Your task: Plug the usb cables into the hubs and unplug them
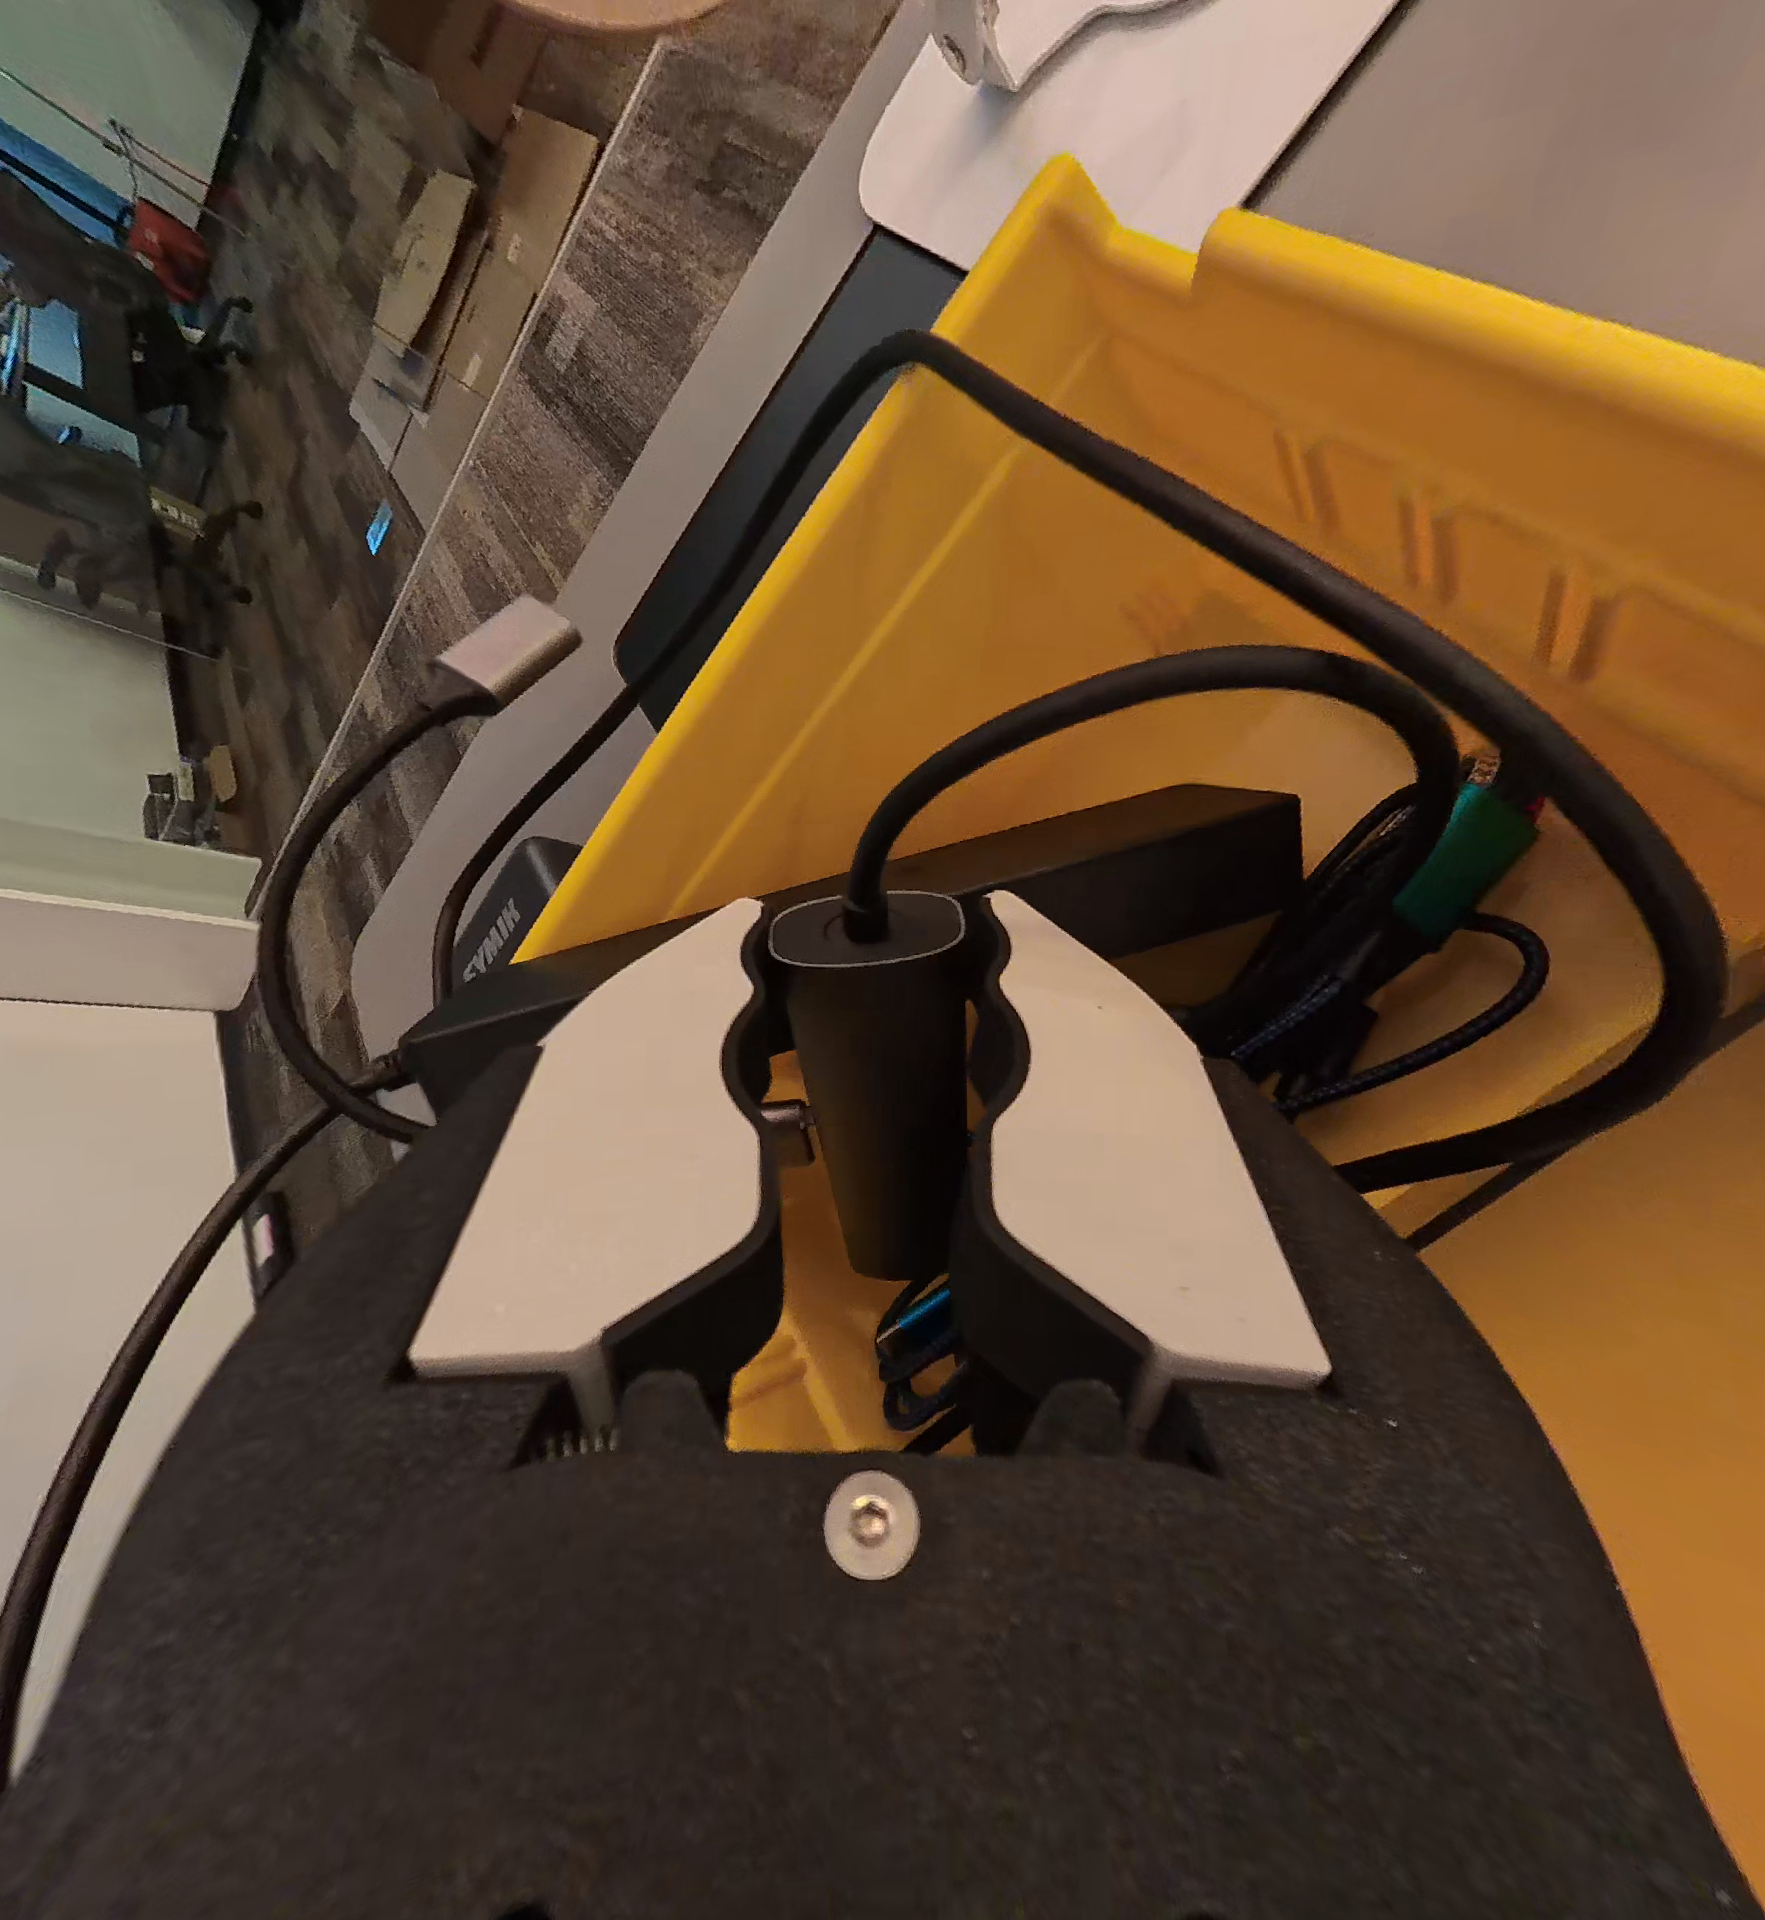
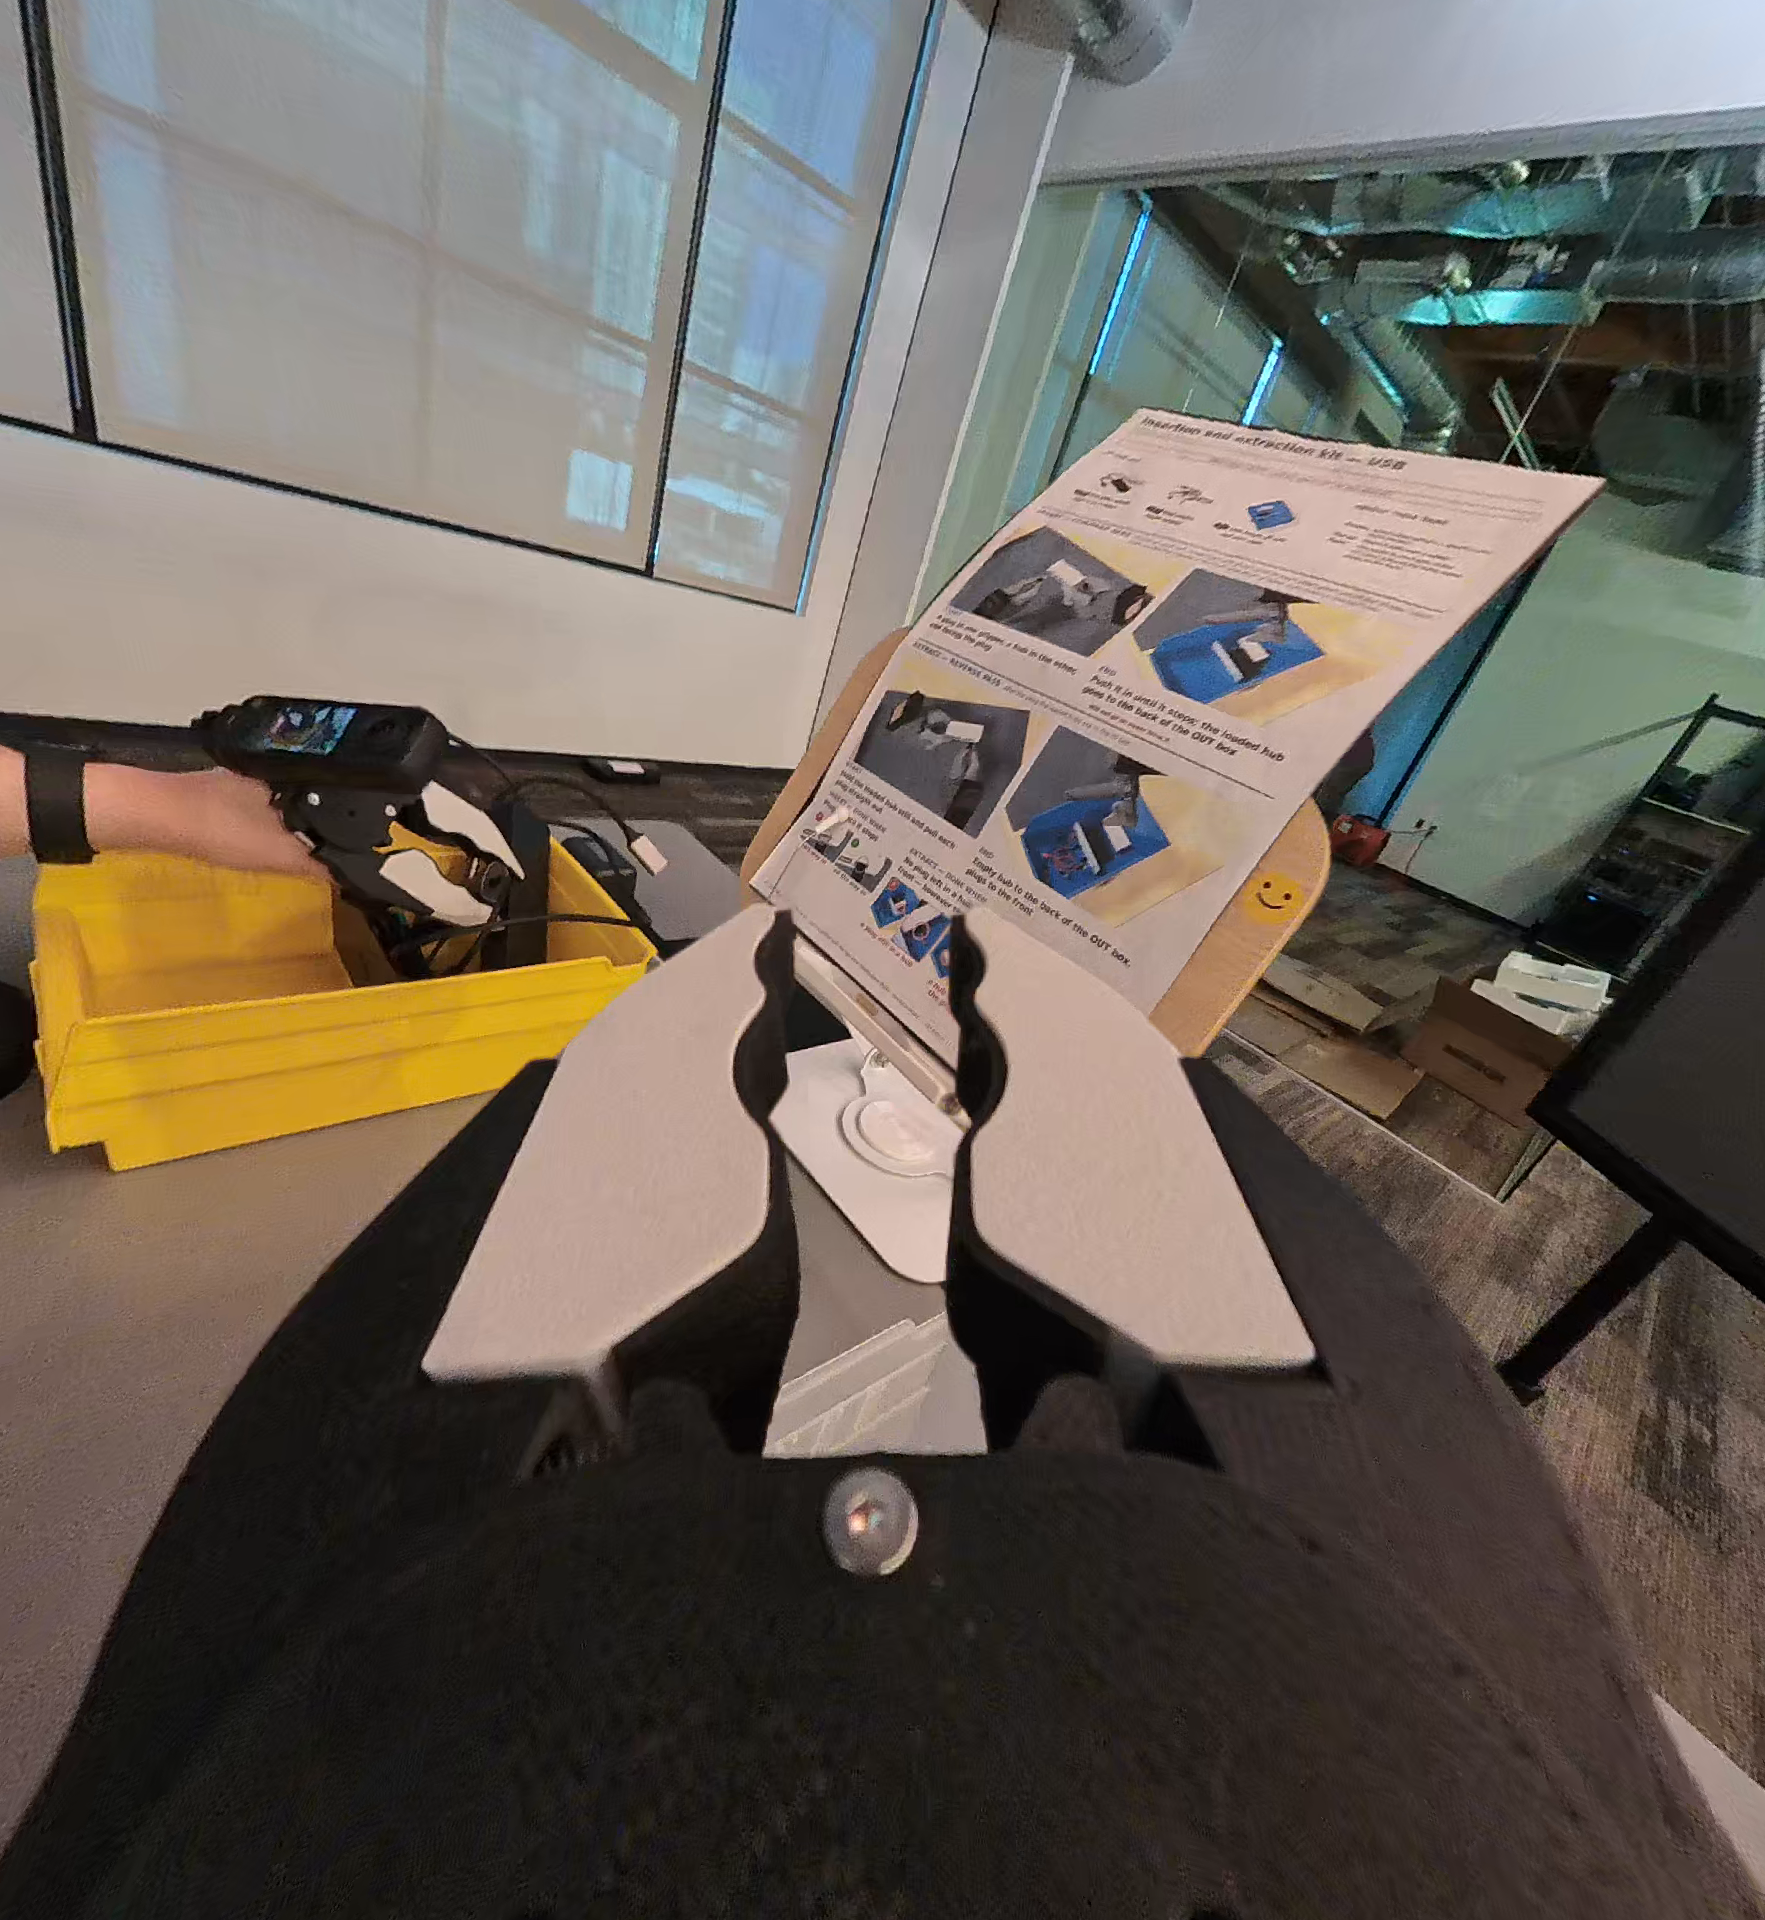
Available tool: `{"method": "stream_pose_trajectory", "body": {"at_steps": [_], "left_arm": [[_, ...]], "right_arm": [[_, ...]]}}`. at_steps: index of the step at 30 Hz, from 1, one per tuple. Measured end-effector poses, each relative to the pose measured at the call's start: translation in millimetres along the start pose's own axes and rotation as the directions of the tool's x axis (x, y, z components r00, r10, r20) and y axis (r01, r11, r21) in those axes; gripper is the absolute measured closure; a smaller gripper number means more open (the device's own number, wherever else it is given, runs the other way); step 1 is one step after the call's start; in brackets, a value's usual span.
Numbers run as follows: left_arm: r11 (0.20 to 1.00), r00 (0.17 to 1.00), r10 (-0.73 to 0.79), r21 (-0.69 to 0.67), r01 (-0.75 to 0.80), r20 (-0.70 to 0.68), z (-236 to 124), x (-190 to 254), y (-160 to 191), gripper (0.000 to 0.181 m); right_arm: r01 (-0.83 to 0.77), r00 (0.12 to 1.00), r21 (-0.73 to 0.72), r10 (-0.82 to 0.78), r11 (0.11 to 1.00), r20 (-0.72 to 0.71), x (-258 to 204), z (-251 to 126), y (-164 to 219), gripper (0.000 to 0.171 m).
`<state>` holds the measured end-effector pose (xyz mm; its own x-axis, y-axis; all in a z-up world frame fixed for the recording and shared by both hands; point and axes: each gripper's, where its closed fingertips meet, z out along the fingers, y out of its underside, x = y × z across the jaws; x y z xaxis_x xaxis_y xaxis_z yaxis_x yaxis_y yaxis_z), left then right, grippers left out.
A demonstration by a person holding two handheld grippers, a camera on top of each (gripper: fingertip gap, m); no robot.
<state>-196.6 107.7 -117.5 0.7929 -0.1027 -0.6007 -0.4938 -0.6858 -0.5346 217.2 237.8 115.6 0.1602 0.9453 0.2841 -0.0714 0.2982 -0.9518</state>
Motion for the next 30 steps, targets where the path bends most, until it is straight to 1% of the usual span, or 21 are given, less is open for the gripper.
{"method": "stream_pose_trajectory", "body": {"at_steps": [7, 16, 19, 24, 30], "left_arm": [[1.0, 0.999, -0.001, 0.022, 0.001, 0.038, -14.1, -9.6, -1.5, 0.147], [0.992, 0.989, -0.072, 0.111, 0.058, 0.128, -57.2, -39.9, -11.7, 0.147], [0.987, 0.983, -0.092, 0.143, 0.07, 0.16, -75.2, -50.1, -18.1, 0.147], [0.974, 0.976, -0.137, 0.2, 0.102, 0.169, -101.8, -59.4, -32.5, 0.147], [0.974, 0.976, -0.1, 0.22, 0.056, 0.194, -122.4, -61.6, -51.1, 0.147]], "right_arm": [[0.004, 1.0, -0.044, -0.004, 0.999, -0.003, -2.3, 4.5, 6.3, 0.152], [0.004, 1.0, -0.06, -0.005, 0.998, -0.015, 1.0, 3.7, 9.7, 0.152], [0.0, 1.0, -0.054, -0.001, 0.999, -0.014, 1.5, 2.3, 9.0, 0.152], [-0.014, 1.0, -0.055, 0.013, 0.998, -0.01, 2.1, 1.6, 9.9, 0.152], [-0.028, 1.0, -0.057, 0.027, 0.998, -0.011, 5.0, -0.1, 11.7, 0.152]]}}
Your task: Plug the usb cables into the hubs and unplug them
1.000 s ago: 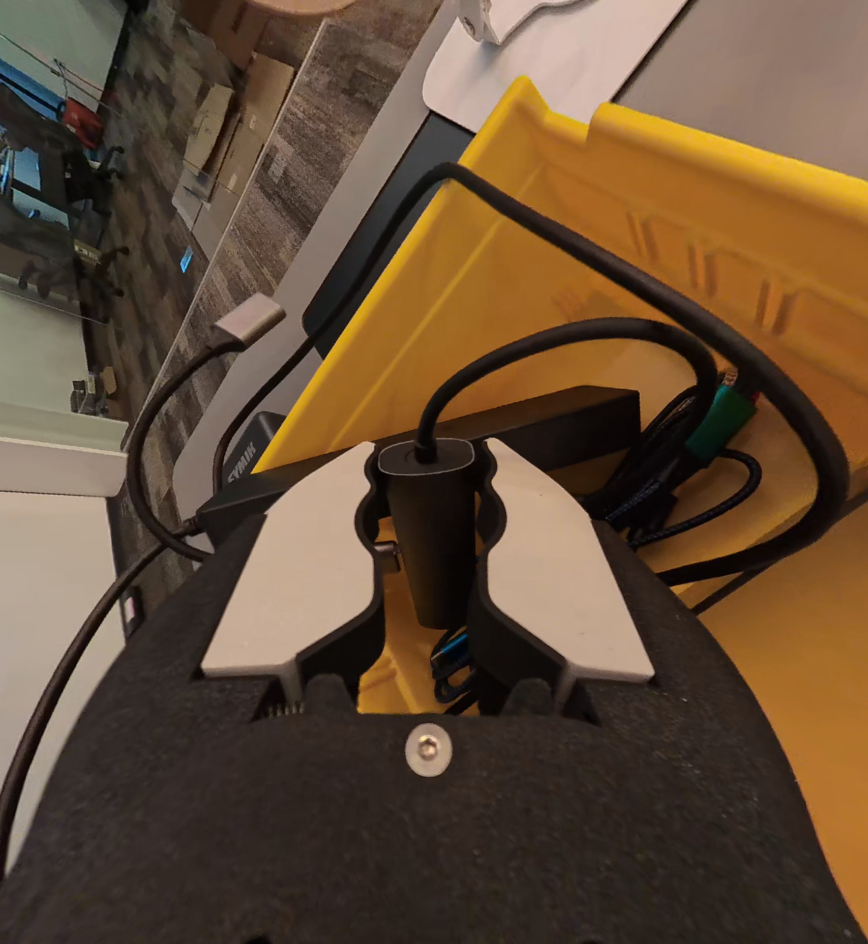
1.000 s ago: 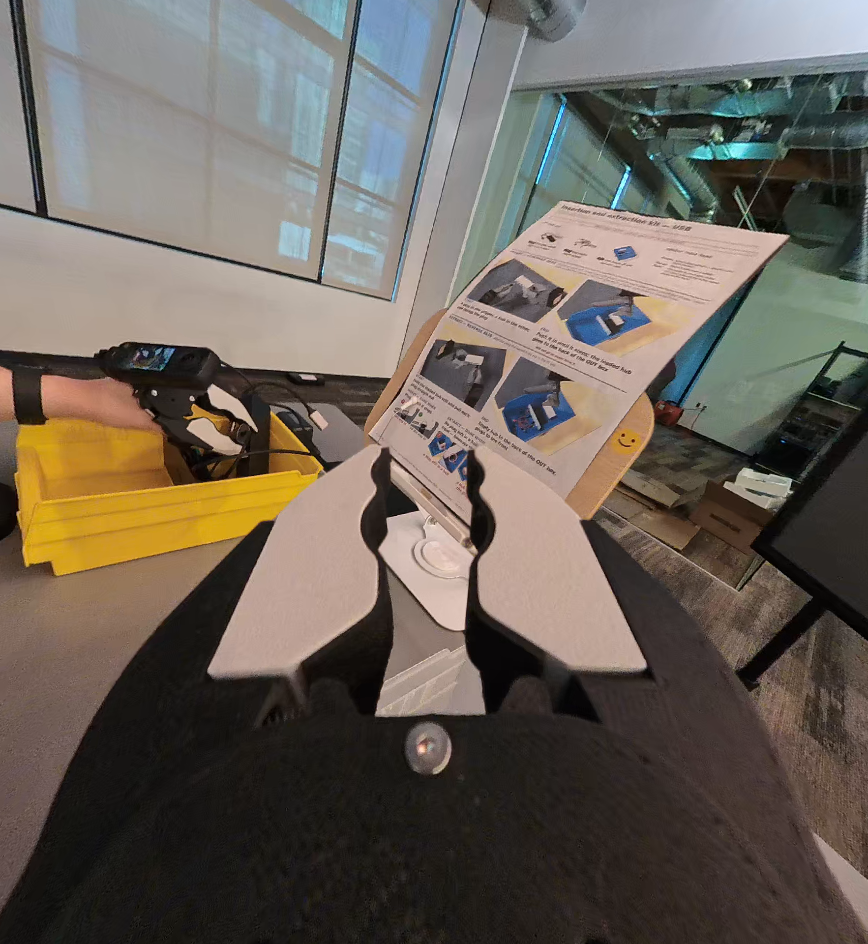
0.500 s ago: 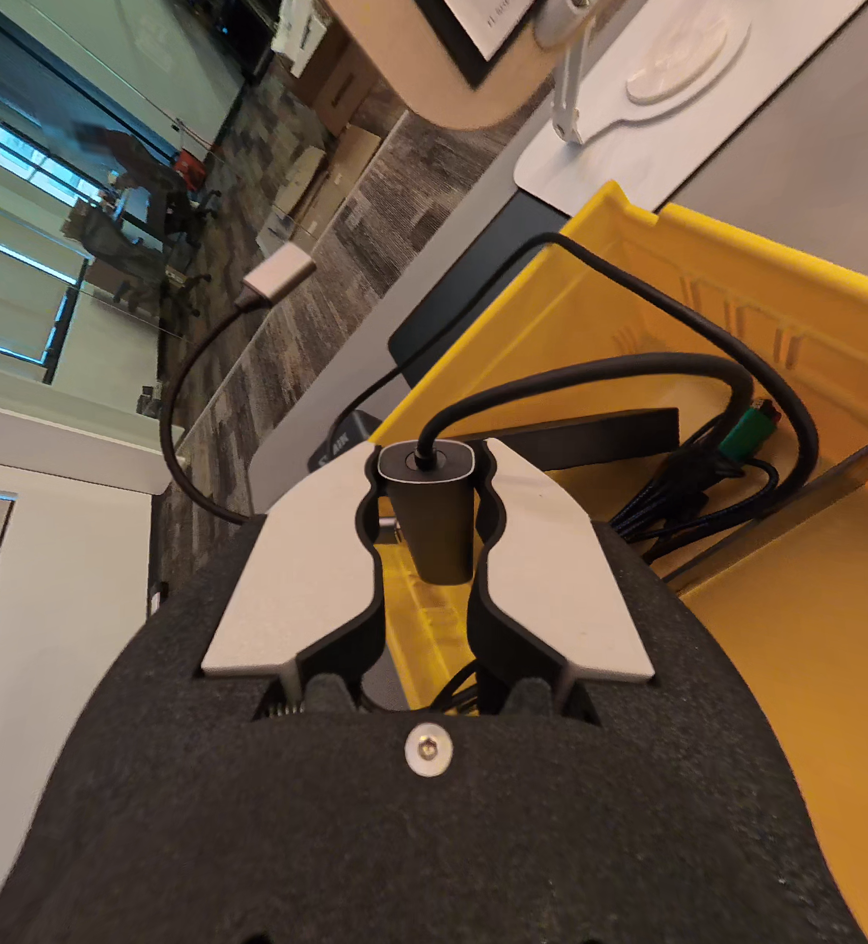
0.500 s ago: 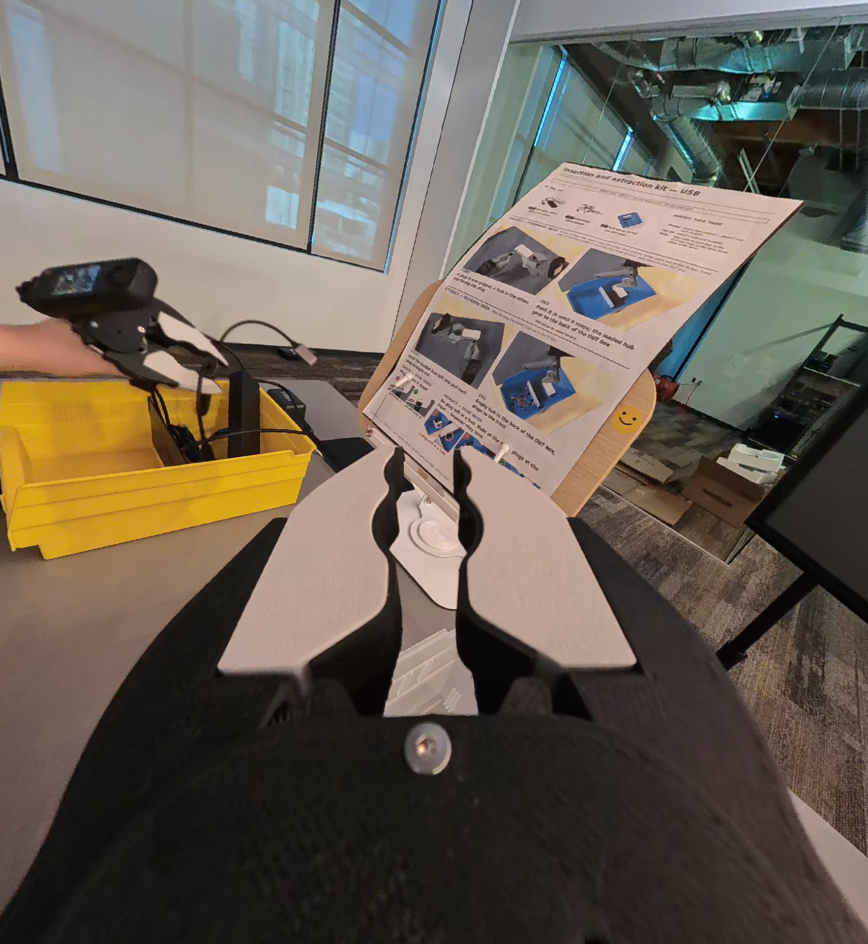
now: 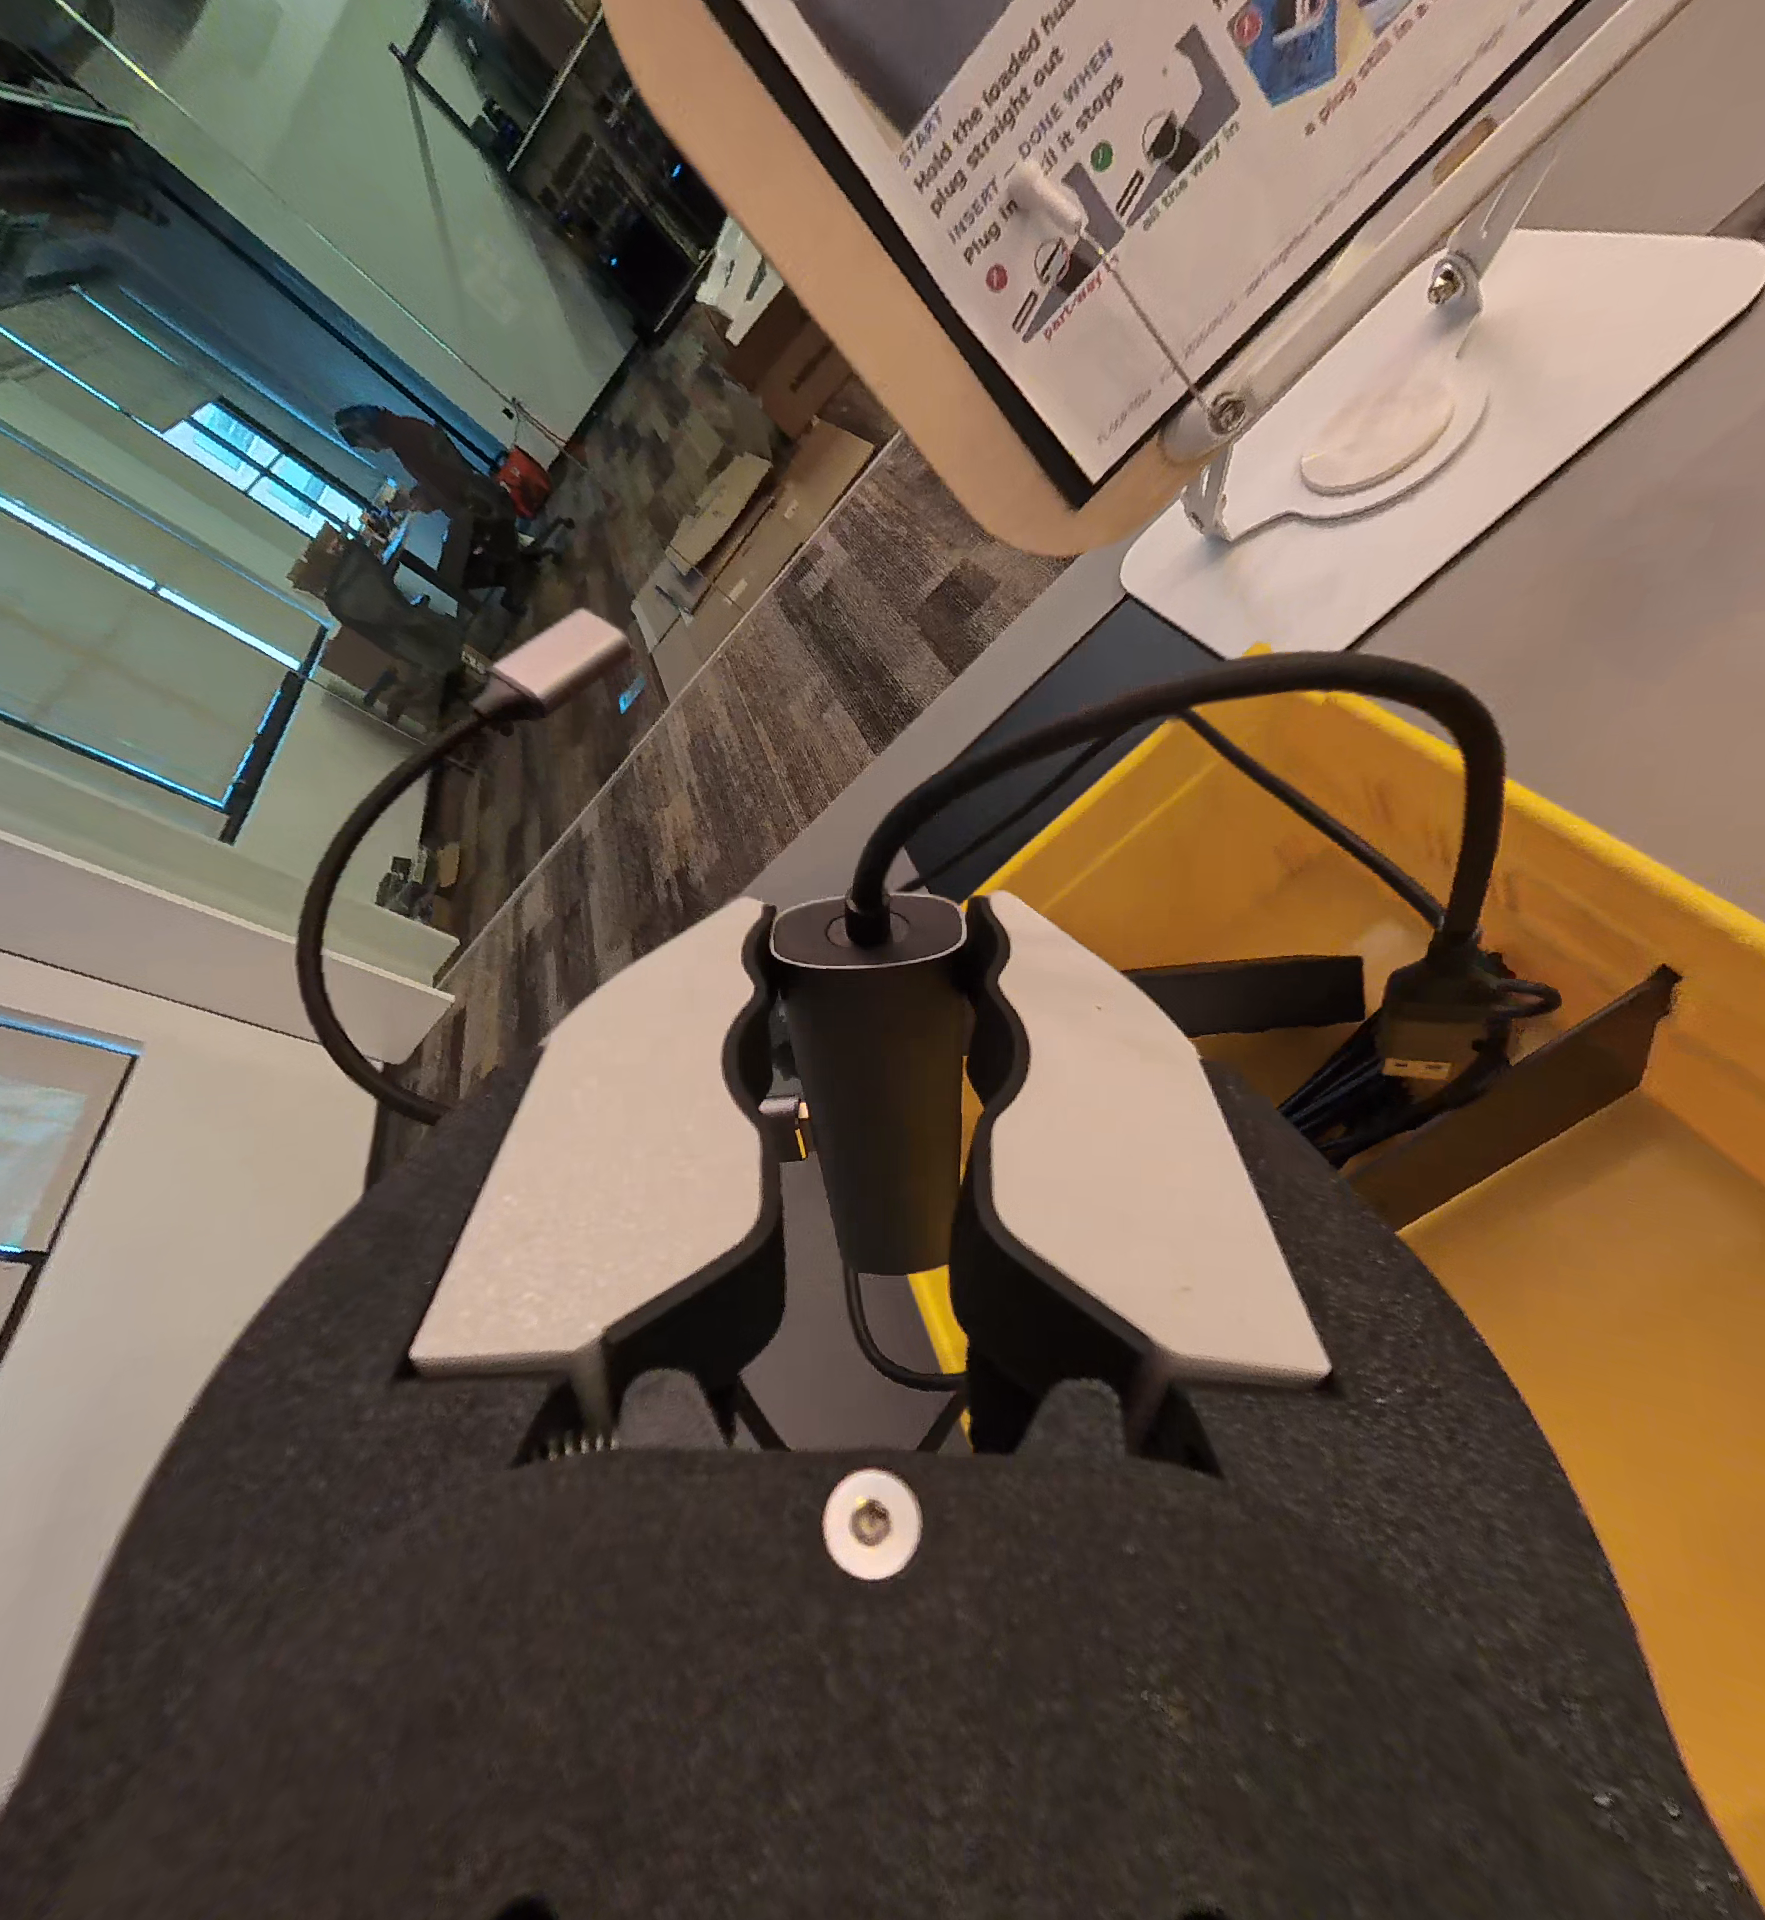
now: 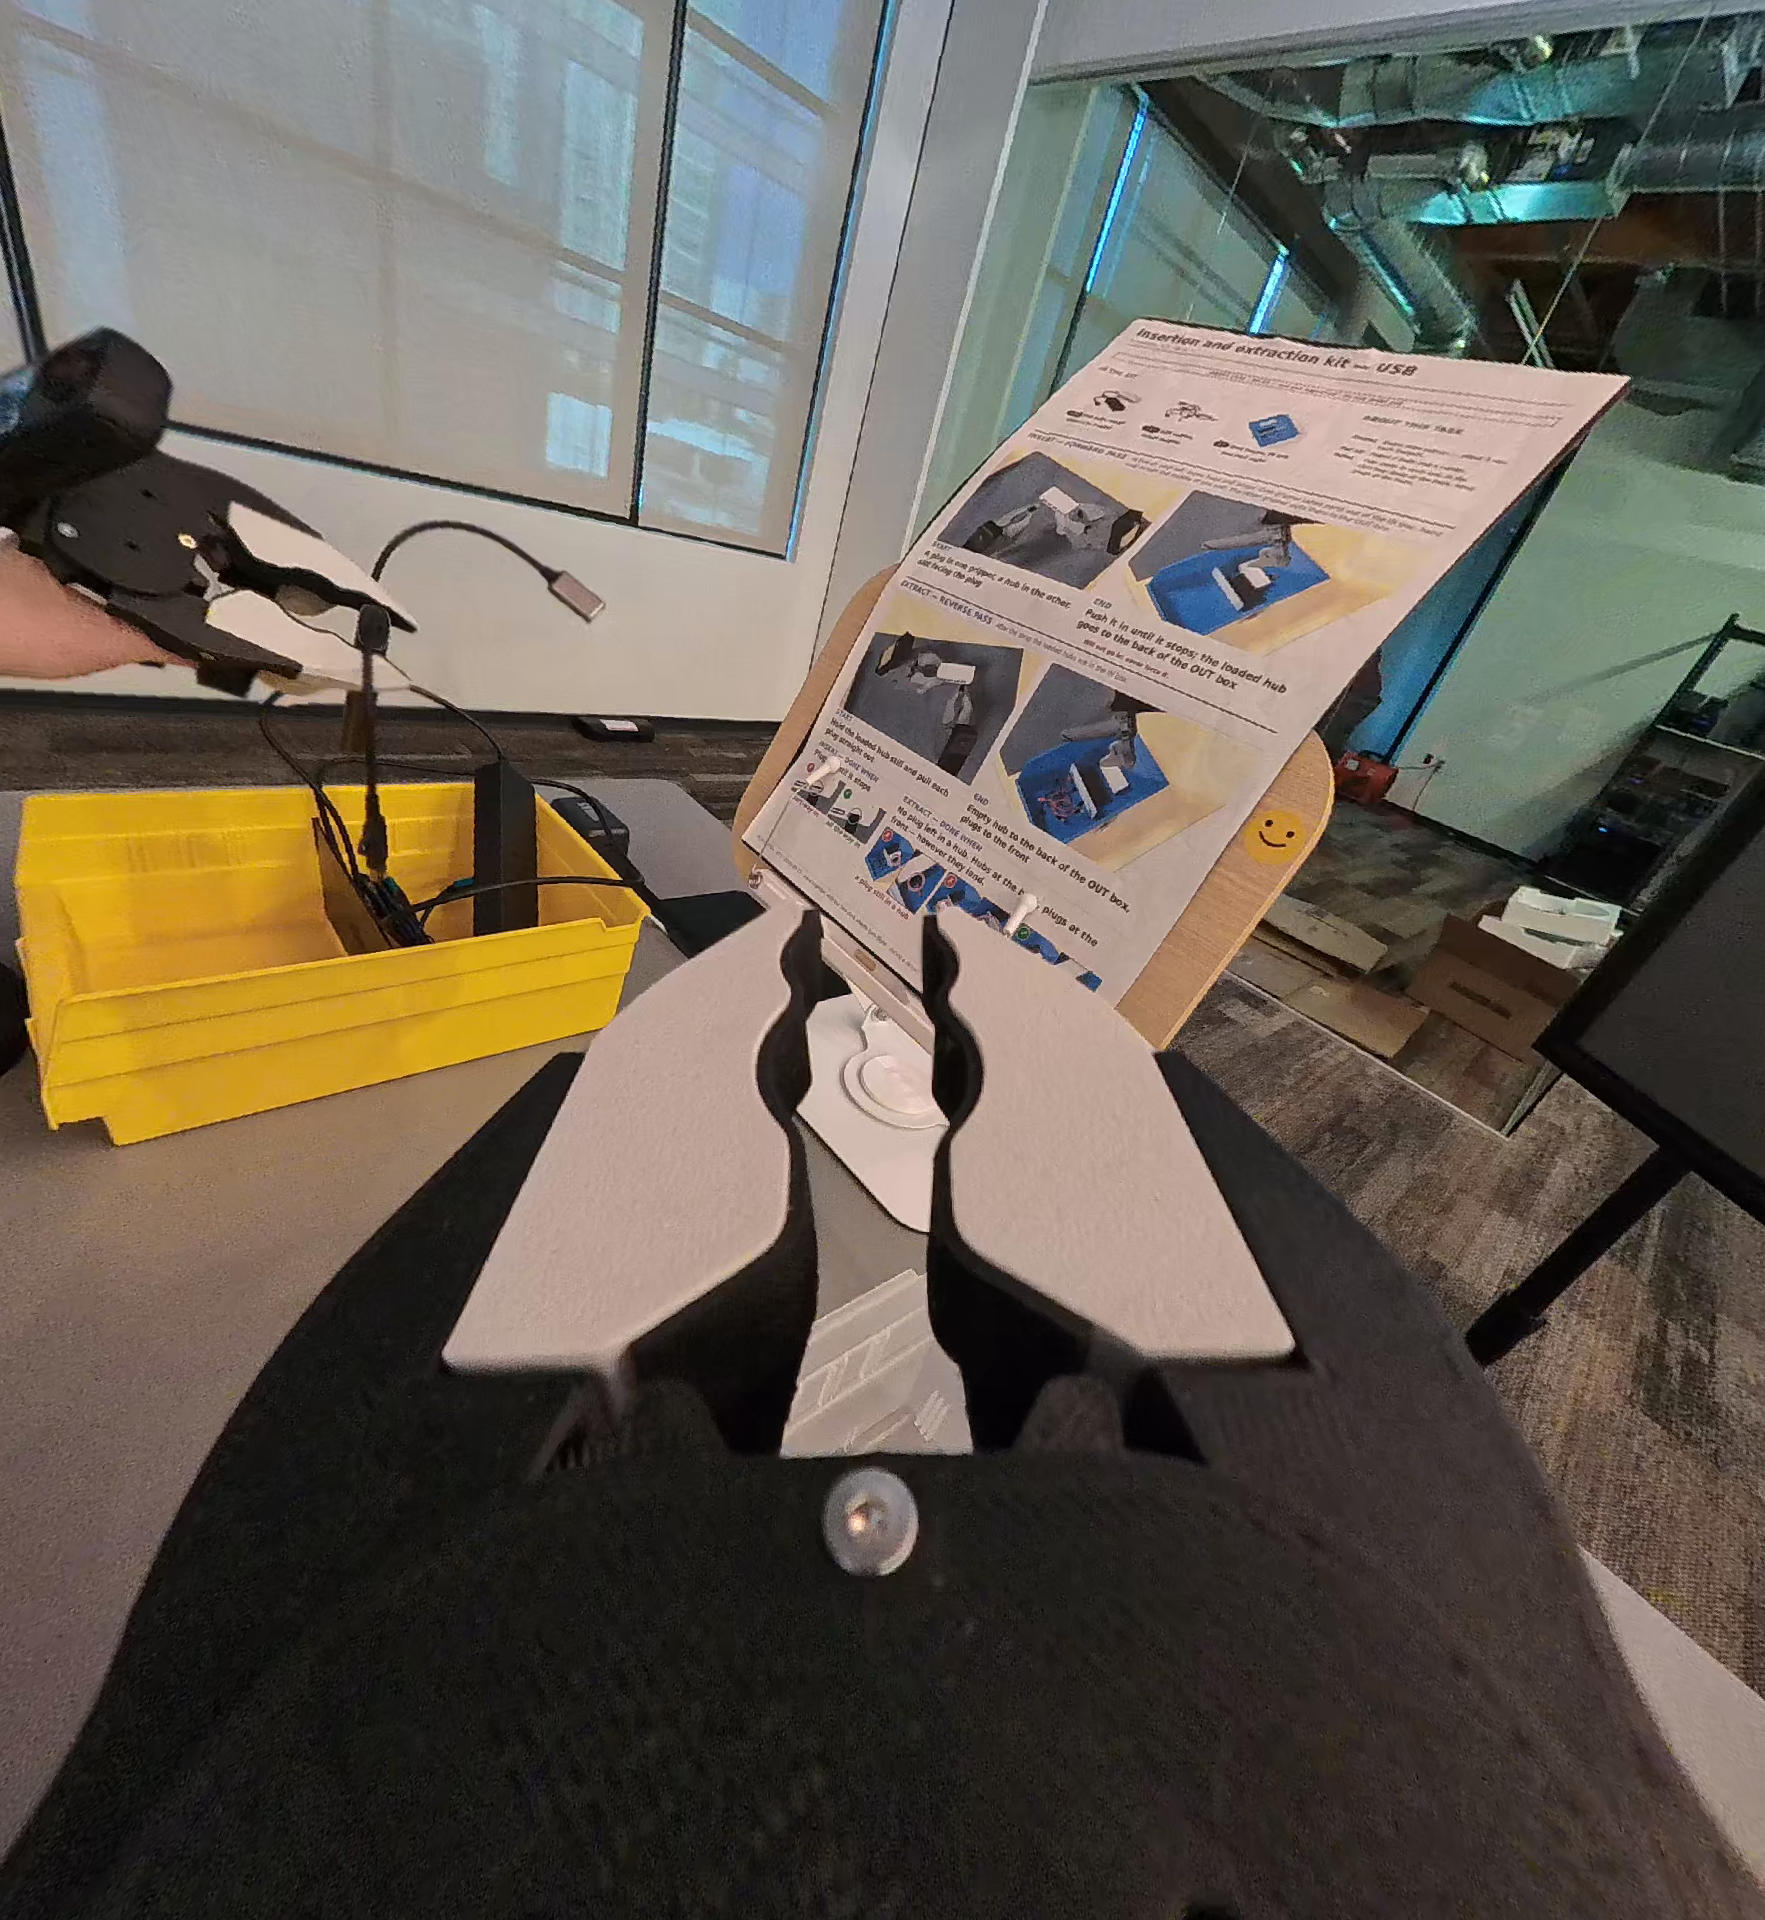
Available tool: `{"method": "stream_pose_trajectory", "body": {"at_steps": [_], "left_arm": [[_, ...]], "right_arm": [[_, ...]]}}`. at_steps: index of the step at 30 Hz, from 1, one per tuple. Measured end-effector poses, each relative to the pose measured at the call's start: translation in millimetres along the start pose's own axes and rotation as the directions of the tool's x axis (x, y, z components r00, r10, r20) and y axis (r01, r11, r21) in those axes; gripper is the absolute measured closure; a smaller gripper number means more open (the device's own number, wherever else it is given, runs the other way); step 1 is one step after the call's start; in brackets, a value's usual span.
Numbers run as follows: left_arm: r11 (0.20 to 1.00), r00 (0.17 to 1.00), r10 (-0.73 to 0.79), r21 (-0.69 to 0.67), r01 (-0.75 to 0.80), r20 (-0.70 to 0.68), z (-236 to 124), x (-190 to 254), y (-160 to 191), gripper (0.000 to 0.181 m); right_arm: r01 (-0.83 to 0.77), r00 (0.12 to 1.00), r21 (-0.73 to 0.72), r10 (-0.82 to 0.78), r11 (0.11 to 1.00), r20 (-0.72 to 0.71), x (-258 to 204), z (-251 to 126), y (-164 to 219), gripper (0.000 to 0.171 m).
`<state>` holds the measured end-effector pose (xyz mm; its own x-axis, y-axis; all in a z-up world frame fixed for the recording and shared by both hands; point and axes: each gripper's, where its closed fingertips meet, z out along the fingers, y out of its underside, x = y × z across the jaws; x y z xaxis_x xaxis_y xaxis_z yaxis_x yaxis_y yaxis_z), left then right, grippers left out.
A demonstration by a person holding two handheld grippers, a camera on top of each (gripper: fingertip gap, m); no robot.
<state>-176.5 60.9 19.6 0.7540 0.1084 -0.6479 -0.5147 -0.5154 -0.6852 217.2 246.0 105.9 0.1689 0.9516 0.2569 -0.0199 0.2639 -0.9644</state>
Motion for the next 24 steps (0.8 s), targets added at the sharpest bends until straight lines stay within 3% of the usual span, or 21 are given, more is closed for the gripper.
{"method": "stream_pose_trajectory", "body": {"at_steps": [9, 24], "left_arm": [[0.994, 0.993, 0.112, 0.014, -0.112, 0.022, -19.0, -4.6, -35.0, 0.147], [0.984, 0.981, 0.158, 0.062, -0.165, 0.111, -55.9, -52.2, -104.5, 0.147]], "right_arm": [[-0.025, 1.0, -0.026, 0.024, 0.999, -0.008, 6.3, -0.1, 8.1, 0.152], [-0.045, 0.999, -0.13, 0.045, 0.991, -0.004, 9.0, 11.8, 34.5, 0.152]]}}
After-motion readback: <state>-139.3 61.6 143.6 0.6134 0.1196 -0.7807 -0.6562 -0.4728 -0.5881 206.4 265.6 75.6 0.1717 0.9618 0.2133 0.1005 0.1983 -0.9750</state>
